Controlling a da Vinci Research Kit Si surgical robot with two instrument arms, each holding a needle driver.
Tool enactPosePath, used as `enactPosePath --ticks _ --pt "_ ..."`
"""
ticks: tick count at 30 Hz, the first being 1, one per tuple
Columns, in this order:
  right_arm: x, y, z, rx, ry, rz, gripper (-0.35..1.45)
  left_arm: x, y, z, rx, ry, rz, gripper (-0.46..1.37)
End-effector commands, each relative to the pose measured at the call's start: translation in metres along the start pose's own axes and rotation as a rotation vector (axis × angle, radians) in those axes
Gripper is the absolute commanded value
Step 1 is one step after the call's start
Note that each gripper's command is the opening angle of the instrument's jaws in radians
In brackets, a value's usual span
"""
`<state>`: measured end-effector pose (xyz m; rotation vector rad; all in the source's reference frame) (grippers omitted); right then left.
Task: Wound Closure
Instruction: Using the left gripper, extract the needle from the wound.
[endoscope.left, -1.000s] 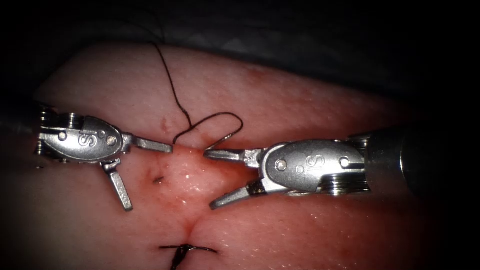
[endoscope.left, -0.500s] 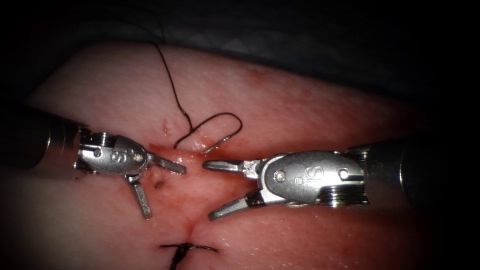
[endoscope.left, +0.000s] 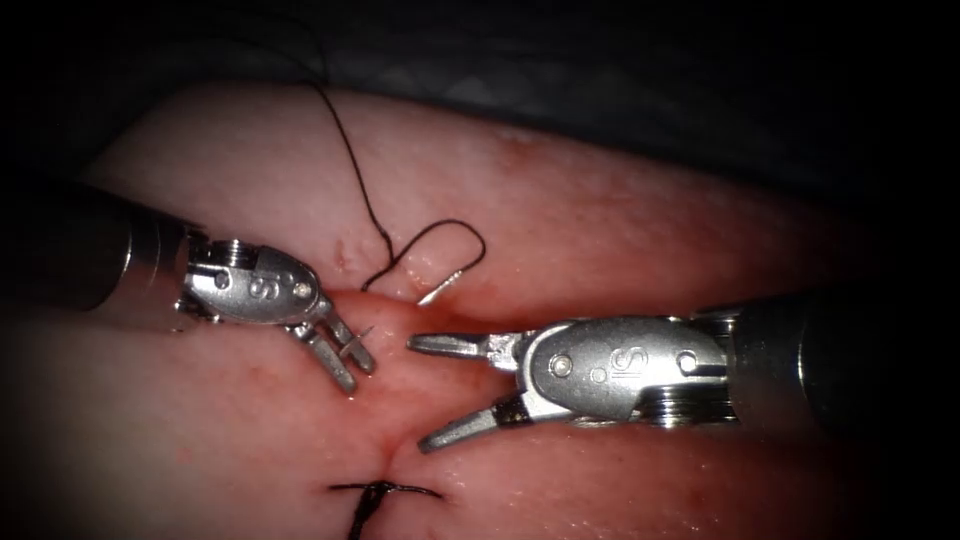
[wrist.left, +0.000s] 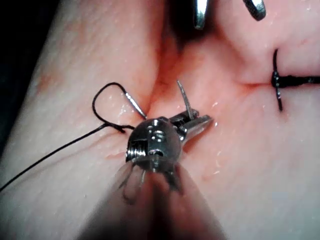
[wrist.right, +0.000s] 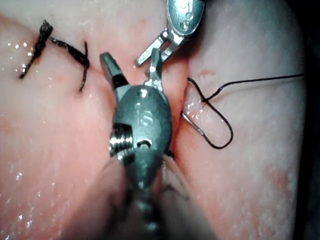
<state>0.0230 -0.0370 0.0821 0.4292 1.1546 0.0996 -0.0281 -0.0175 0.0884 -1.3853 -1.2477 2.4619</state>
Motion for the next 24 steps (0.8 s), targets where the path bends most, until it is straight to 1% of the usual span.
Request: enactPosePath --ticks 1,3,4,5,6,7,8,9,10,11,12,15,16,17,18,21,23,24 --pt "0.0000 -0.0001 -0.0001 0.006 0.001 0.011 1.05 0.0002 0.0004 -0.0003 -0.007 0.026 -0.044 -0.35" --pt "-0.0001 -0.0001 -0.0002 0.006 0.001 0.022 1.04 0.0006 0.0011 -0.0010 -0.005 0.074 -0.111 -0.35" --pt "-0.0001 -0.0001 -0.0002 0.006 0.001 0.022 1.04 0.0007 0.0011 -0.0011 -0.004 0.079 -0.118 -0.35" --pt "-0.0001 -0.0001 -0.0002 0.006 0.001 0.022 1.04 0.0010 0.0016 -0.0015 -0.003 0.101 -0.163 -0.35" --pt "-0.0002 -0.0001 -0.0002 0.006 0.001 0.021 1.03 0.0012 0.0018 -0.0017 -0.002 0.110 -0.183 -0.35" --pt "-0.0002 -0.0001 -0.0001 0.006 0.000 0.021 1.02 0.0017 0.0023 -0.0021 -0.019 0.133 -0.235 -0.35" --pt "-0.0003 -0.0001 -0.0001 0.006 0.000 0.020 1.02 0.0019 0.0025 -0.0023 -0.027 0.146 -0.260 -0.35" --pt "-0.0004 -0.0002 0.0000 0.005 0.000 0.025 1.02 0.0026 0.0029 -0.0027 -0.028 0.185 -0.298 -0.35" --pt "-0.0004 -0.0002 0.0000 0.005 0.000 0.024 1.02 0.0029 0.0030 -0.0028 -0.034 0.199 -0.318 -0.35" --pt "-0.0005 -0.0002 0.0001 0.005 0.000 0.024 1.01 0.0034 0.0032 -0.0031 -0.039 0.222 -0.359 -0.35" --pt "-0.0007 -0.0002 0.0002 0.004 -0.001 0.022 1.01 0.0041 0.0036 -0.0034 -0.047 0.244 -0.421 -0.35" --pt "-0.0009 -0.0001 0.0002 0.003 -0.001 0.027 1.01 0.0051 0.0041 -0.0038 -0.053 0.262 -0.517 -0.35" --pt "-0.0009 -0.0001 0.0002 0.003 -0.001 0.027 1.01 0.0055 0.0043 -0.0039 -0.053 0.269 -0.565 -0.35" --pt "-0.0009 -0.0001 0.0002 0.003 -0.001 0.027 1.01 0.0059 0.0046 -0.0041 -0.058 0.277 -0.643 -0.35" --pt "-0.0009 -0.0001 0.0002 0.003 -0.001 0.027 1.01 0.0060 0.0046 -0.0041 -0.059 0.278 -0.656 -0.35" --pt "-0.0009 -0.0002 0.0003 0.004 -0.001 0.026 1.01 0.0068 0.0050 -0.0046 -0.079 0.290 -0.805 -0.35" --pt "-0.0009 -0.0002 0.0003 0.004 -0.001 0.026 1.01 0.0072 0.0052 -0.0049 -0.095 0.302 -0.876 -0.35" --pt "-0.0009 -0.0002 0.0003 0.004 -0.001 0.026 1.00 0.0075 0.0053 -0.0051 -0.109 0.309 -0.938 -0.35"
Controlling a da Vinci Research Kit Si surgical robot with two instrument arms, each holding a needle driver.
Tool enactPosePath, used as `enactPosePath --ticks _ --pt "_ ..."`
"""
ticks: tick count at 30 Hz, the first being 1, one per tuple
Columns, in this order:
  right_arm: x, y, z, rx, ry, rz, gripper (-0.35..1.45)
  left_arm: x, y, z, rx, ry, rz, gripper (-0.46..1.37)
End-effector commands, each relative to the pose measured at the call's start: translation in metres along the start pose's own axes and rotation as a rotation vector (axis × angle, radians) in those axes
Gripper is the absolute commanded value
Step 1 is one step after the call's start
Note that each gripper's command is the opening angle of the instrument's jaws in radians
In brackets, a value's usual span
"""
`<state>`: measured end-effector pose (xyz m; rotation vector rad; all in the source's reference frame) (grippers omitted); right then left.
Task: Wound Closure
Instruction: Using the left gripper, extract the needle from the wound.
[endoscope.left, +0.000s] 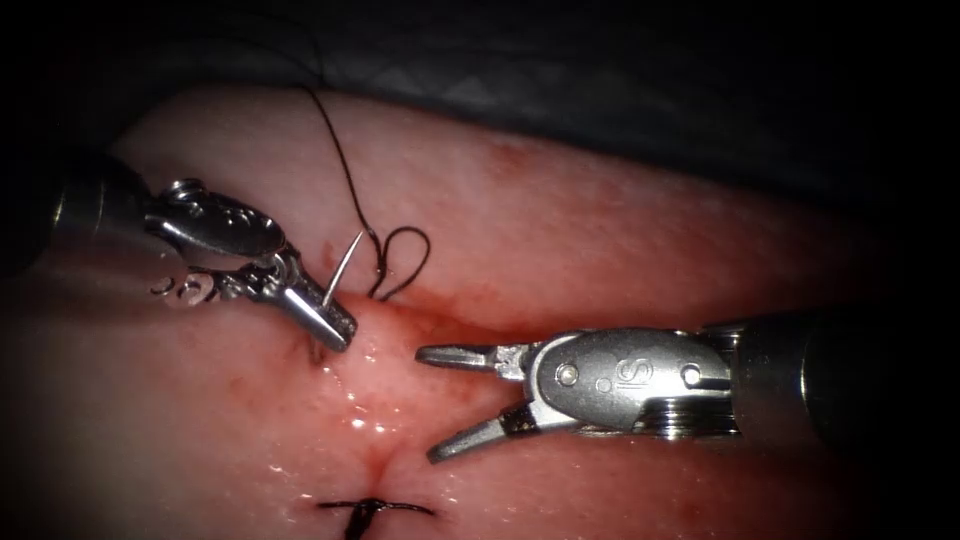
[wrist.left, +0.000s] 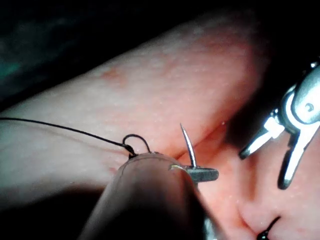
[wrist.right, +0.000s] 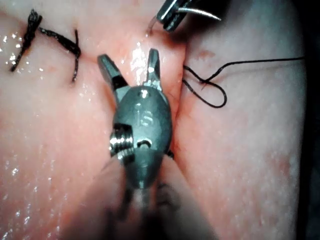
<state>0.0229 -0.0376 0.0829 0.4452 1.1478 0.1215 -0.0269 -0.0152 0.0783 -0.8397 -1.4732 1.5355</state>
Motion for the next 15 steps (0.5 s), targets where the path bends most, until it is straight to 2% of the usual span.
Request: enactPosePath --ticks 1,6,10,15 --pt "-0.0001 0.0000 0.0000 0.003 0.000 -0.001 1.00 0.0005 0.0003 -0.0002 -0.025 0.008 -0.085 -0.35" --pt "-0.0003 0.0000 0.0002 0.002 0.000 0.003 0.99 0.0007 0.0017 -0.0009 -0.050 0.017 -0.273 -0.35" --pt "-0.0006 0.0000 0.0003 0.000 -0.001 0.013 0.98 0.0013 0.0036 -0.0022 -0.103 0.020 -0.398 -0.35" --pt "-0.0010 0.0000 0.0008 -0.002 -0.002 0.009 0.97 0.0019 0.0061 -0.0039 -0.161 0.027 -0.460 -0.35"
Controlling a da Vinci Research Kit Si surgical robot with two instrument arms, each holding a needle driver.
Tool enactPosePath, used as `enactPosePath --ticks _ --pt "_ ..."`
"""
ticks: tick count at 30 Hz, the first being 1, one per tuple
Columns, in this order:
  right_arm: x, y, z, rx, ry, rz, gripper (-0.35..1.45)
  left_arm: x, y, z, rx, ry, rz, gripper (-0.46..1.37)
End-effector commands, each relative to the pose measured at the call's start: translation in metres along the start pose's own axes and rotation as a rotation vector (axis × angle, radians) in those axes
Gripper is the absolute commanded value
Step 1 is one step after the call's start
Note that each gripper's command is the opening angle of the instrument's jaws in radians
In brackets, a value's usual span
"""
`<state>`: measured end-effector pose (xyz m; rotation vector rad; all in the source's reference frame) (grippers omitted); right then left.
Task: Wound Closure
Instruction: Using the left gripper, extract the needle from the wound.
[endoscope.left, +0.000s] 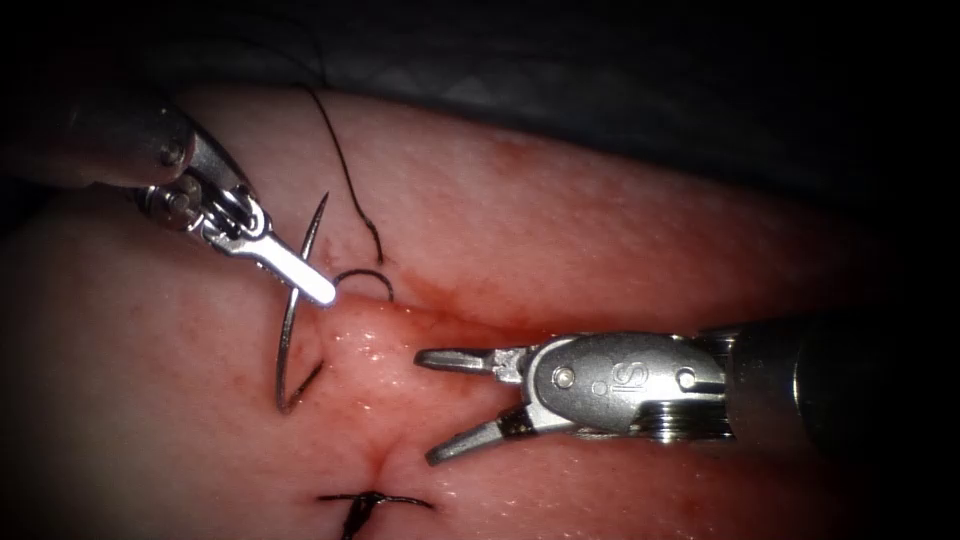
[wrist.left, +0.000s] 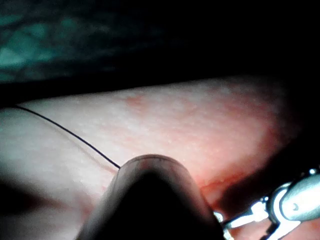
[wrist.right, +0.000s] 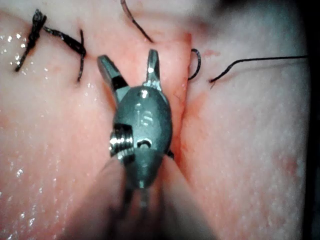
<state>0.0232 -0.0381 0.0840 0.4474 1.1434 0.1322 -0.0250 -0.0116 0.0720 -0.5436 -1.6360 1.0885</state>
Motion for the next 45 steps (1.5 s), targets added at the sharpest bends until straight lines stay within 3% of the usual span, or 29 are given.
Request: enactPosePath --ticks 1,3,4,14,16,20,21,25,28,32,38,45 --pt "-0.0002 0.0000 0.0002 0.001 -0.001 0.003 0.97 -0.0001 0.0008 -0.0004 -0.034 0.000 -0.016 -0.35" --pt "-0.0004 0.0000 0.0005 -0.001 -0.002 0.001 0.97 -0.0005 0.0020 -0.0010 -0.043 0.001 -0.027 -0.35" --pt "-0.0005 0.0000 0.0006 -0.002 -0.002 0.000 0.97 -0.0007 0.0028 -0.0013 -0.046 0.007 0.012 -0.35" --pt "-0.0019 0.0011 0.0017 -0.023 -0.008 0.018 0.93 -0.0032 0.0086 -0.0029 -0.109 0.120 0.574 -0.35" --pt "-0.0026 0.0014 0.0023 -0.040 -0.013 0.025 0.93 -0.0039 0.0102 -0.0032 -0.122 0.168 0.729 -0.35" --pt "-0.0039 0.0017 0.0031 -0.054 -0.017 0.039 0.92 -0.0050 0.0124 -0.0035 -0.147 0.251 0.922 -0.35" --pt "-0.0044 0.0017 0.0035 -0.058 -0.018 0.047 0.92 -0.0056 0.0132 -0.0035 -0.138 0.296 1.019 -0.35" --pt "-0.0057 0.0017 0.0046 -0.066 -0.022 0.076 0.91 -0.0067 0.0149 -0.0033 -0.092 0.396 1.252 -0.35" --pt "-0.0068 0.0015 0.0052 -0.064 -0.062 0.087 0.90 -0.0076 0.0168 -0.0033 -0.037 0.491 1.458 -0.35" --pt "-0.0079 0.0012 0.0055 -0.060 -0.108 0.097 0.88 -0.0079 0.0192 -0.0038 0.050 0.552 1.647 -0.35" --pt "-0.0084 0.0010 0.0057 -0.061 -0.111 0.109 0.88 -0.0074 0.0234 -0.0054 0.122 0.709 1.796 -0.35" --pt "-0.0084 0.0008 0.0057 -0.061 -0.110 0.115 0.88 -0.0067 0.0280 -0.0076 0.236 0.803 1.902 -0.35"
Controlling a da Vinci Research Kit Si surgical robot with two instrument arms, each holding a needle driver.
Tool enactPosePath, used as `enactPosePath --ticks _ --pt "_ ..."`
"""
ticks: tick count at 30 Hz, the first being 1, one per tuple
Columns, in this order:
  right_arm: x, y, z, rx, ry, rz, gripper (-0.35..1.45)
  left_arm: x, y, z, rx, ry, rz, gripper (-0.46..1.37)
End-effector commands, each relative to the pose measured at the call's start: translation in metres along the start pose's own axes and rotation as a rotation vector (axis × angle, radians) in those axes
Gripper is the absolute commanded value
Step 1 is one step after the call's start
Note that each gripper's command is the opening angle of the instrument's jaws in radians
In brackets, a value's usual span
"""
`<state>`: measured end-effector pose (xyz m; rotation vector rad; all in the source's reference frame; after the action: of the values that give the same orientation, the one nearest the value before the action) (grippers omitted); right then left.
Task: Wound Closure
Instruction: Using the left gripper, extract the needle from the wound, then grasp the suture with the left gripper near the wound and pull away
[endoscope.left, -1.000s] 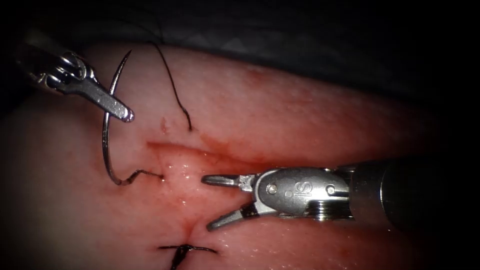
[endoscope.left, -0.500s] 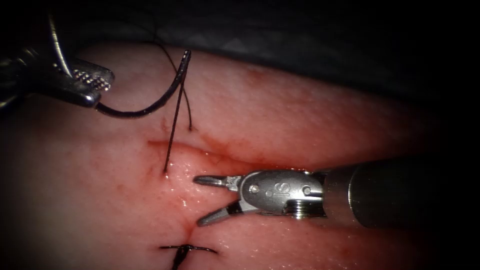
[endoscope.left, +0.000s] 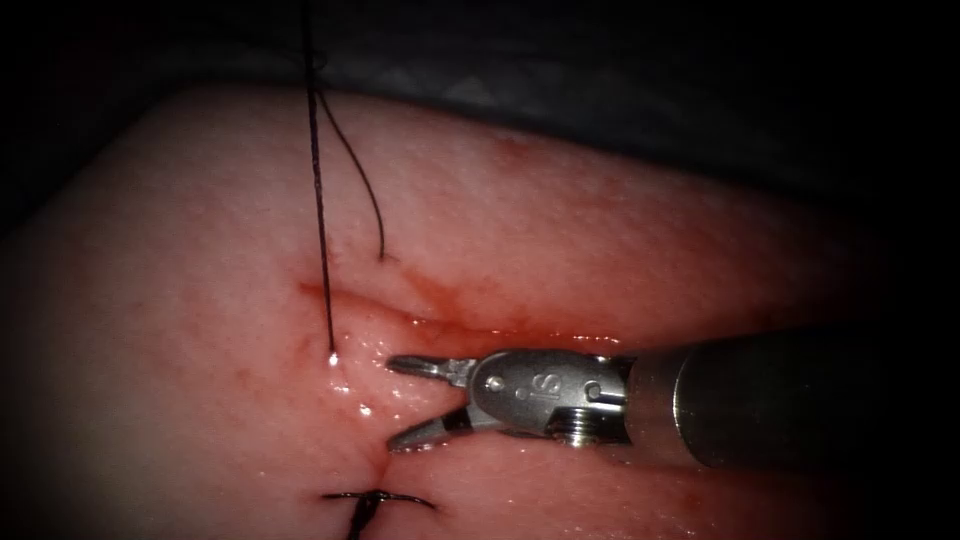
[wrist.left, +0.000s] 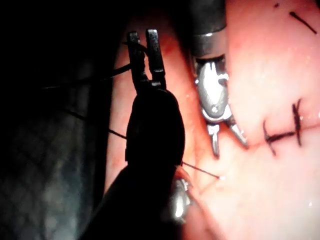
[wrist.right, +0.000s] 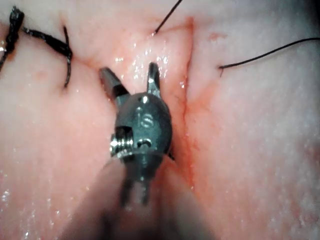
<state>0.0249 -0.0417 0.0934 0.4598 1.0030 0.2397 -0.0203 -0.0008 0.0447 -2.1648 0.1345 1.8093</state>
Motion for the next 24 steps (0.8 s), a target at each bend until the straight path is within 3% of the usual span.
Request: enactPosePath --ticks 1,8,24 --pt "0.0000 0.0000 0.0000 0.001 0.000 0.000 0.88 0.0005 -0.0008 0.0002 0.015 -0.007 0.039 -0.35" --pt "0.0001 -0.0001 0.0000 0.001 0.001 0.024 0.87 0.0010 -0.0004 0.0000 0.028 -0.024 0.060 -0.35" --pt "0.0012 0.0000 -0.0005 -0.026 0.060 0.142 0.89 -0.0086 0.0072 -0.0041 0.056 -0.066 0.050 -0.35"
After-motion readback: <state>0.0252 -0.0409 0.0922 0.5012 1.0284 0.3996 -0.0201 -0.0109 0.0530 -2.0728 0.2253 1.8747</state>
